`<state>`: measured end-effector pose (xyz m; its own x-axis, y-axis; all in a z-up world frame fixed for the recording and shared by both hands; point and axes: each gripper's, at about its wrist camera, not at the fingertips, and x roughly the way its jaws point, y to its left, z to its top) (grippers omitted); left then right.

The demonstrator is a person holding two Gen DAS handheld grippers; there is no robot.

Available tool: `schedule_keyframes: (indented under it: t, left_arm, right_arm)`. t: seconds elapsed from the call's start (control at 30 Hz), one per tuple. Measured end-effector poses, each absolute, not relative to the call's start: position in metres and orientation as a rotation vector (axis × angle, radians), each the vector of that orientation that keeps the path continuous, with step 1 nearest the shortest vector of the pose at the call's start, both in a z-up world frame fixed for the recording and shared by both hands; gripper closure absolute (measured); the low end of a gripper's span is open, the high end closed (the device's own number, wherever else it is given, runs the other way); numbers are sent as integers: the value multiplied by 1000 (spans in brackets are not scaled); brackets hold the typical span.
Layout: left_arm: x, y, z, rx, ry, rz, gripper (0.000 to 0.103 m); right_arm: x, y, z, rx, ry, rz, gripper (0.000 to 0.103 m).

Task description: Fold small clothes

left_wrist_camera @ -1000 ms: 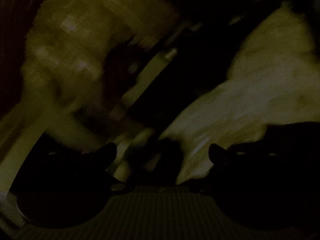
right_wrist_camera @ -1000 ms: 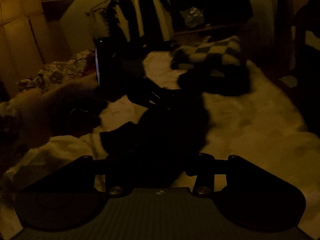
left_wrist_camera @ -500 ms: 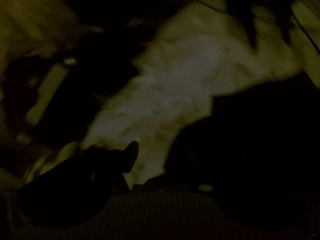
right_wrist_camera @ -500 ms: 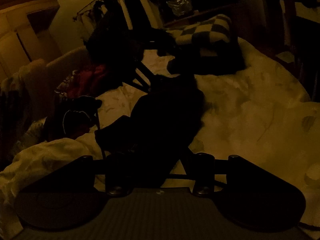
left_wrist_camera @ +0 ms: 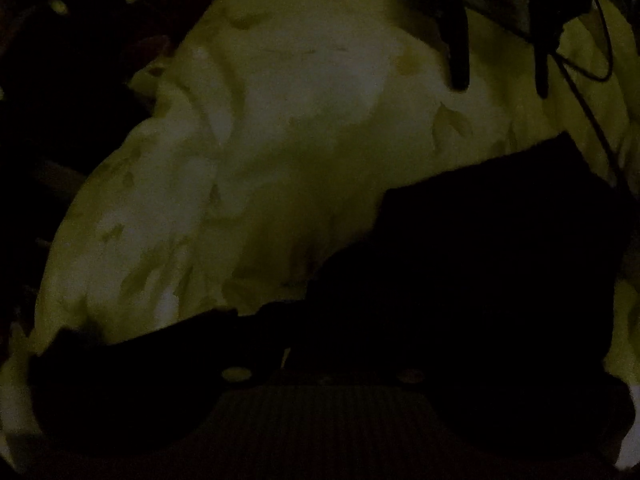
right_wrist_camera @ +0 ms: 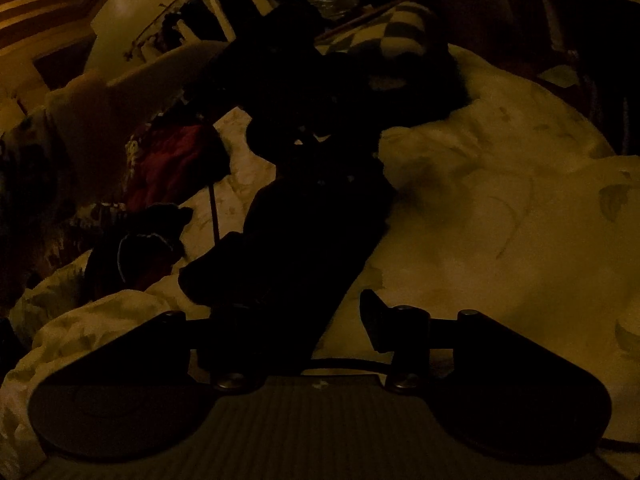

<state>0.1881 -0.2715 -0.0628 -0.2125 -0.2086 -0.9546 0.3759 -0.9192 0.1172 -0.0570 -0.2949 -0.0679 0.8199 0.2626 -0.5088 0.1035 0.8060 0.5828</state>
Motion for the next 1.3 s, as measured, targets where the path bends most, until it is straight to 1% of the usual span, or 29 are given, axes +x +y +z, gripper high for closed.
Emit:
schedule_keyframes:
  t: [0.07,0.23,0.33,0.57,0.73,0.83,0.9,0.97,1.0,1.03,1.07,1.1,1.13,1.17,1.2,1.3]
  left_arm:
    - [198,-260,-51,1590,187,-2152,100]
    - [234,-202,-8,1203,150,-2023,100]
    - [255,-161,12,1103,137,-1859,100]
    - [262,-103,22,1077,179,-1655,100]
    - [255,-88,27,1061,144,-1618,99]
    - [252,-89,22,1044,144,-1599,99]
    - [254,-89,20,1036,151,-1568,99]
    - [255,-87,18,1026,161,-1552,99]
    - [256,-87,16,1023,164,-1545,99]
    - [256,-85,15,1019,170,-1538,99]
    - [256,-84,13,1014,179,-1529,99]
    - [256,-83,12,1006,187,-1517,99]
    - [256,-81,10,997,199,-1504,99]
    - [255,-79,9,993,206,-1492,99]
    - [254,-76,9,994,210,-1476,99]
    - [250,-61,19,979,226,-1413,99]
  right_arm:
    - [-58,-297,-68,650,608,92,25]
    - [-63,-292,-55,634,553,123,25]
    - [-61,-275,-43,572,523,172,25]
    - [-37,-203,-25,287,541,274,25]
    - [-14,-139,-34,-34,609,261,27]
    - [-7,-121,-43,-103,613,247,29]
    - [3,-107,-54,-216,665,173,28]
    - [3,-97,-62,-280,656,163,27]
    - [2,-93,-64,-313,657,163,25]
    - [2,-89,-66,-341,658,157,16]
    - [4,-87,-69,-363,672,148,13]
    - [8,-86,-75,-392,691,133,14]
    - [10,-87,-79,-407,698,137,34]
    - [10,-87,-83,-430,702,149,65]
    - [8,-91,-82,-434,688,163,90]
    - [-10,-115,-52,-332,580,166,92]
